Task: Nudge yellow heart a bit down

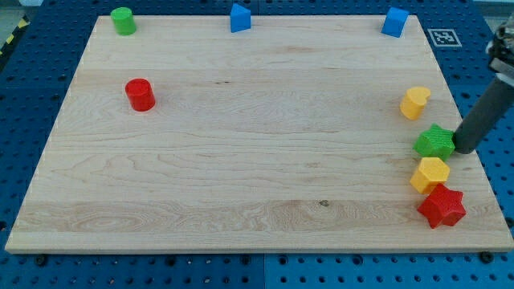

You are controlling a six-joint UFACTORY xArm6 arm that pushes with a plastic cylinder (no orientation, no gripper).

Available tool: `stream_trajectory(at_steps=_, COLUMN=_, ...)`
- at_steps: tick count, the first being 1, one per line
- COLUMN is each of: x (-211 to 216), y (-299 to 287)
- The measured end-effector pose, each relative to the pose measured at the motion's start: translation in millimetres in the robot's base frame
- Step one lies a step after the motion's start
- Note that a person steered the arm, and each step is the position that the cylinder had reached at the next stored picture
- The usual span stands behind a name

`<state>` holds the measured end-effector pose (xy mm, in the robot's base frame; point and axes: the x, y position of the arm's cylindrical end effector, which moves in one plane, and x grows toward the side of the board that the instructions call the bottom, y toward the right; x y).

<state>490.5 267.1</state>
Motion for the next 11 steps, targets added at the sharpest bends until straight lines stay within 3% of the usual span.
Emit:
stream_trajectory(at_steps=2, x=0.0, y=11.6)
stream_trajectory(at_steps=3, x=-33.1, y=57.3)
stream_trajectory(at_steps=4, x=-78.9, y=65.3)
stream_trajectory(at_steps=5, x=-96.8, y=35.2)
stream_trajectory(at_steps=8, x=-98.0, y=-18.0)
stream_trajectory(at_steps=11, x=-96.9, y=-31.8)
